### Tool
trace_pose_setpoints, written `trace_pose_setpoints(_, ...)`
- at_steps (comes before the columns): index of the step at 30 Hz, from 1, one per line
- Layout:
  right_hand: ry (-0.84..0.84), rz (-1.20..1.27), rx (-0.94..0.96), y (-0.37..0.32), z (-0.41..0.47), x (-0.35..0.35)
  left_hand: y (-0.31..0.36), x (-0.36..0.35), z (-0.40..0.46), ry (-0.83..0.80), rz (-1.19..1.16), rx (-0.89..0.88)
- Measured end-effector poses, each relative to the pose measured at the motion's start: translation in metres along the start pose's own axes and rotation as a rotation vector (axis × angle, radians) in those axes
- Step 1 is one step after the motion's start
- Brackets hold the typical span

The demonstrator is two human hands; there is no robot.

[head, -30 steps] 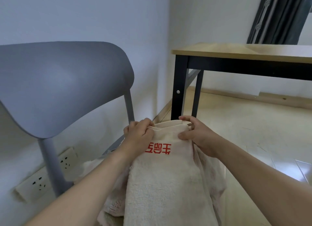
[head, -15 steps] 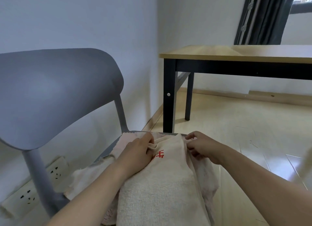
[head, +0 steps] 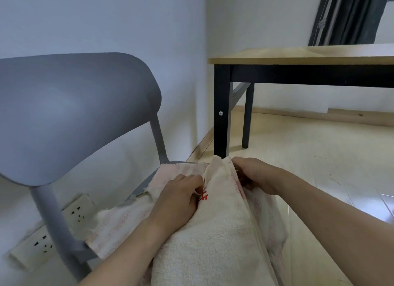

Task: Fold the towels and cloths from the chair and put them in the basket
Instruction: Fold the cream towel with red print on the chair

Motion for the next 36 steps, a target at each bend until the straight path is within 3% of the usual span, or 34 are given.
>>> trace_pose_setpoints(3, -0.001, 0.114, 0.074, -0.003, -0.003, 0.001, -0.004, 0.001, 0.0, 0.0, -0.04, 0.061)
trace_pose_setpoints(13, 0.036, 0.061, 0.264, -0.048, -0.077, 0.016, 0.048, 0.081, 0.007, 0.16, -0.377, 0.211)
trace_pose_setpoints(23, 0.315, 0.27, 0.51, -0.065, -0.23, 0.018, 0.144, 0.153, -0.028, 0.505, -0.553, 0.282)
trace_pose_setpoints(30, 0.541, 0.297, 0.589, -0.015, -0.276, 0.014, 0.171, 0.144, -0.063, 0.366, -0.47, 0.223)
trace_pose_setpoints(36, 0.566, 0.26, 0.644, -0.012, -0.278, 0.007, 0.177, 0.14, -0.076, 0.37, -0.52, 0.239)
Point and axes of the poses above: each hand's wrist, its own z-axis towards the middle knuckle, its own x-axis out of the back of the hand, y = z × x, the point moved 3 cm from there along z, towards the middle knuckle, and after that the axes turned 3 degrees about y, right-handed, at the moved point
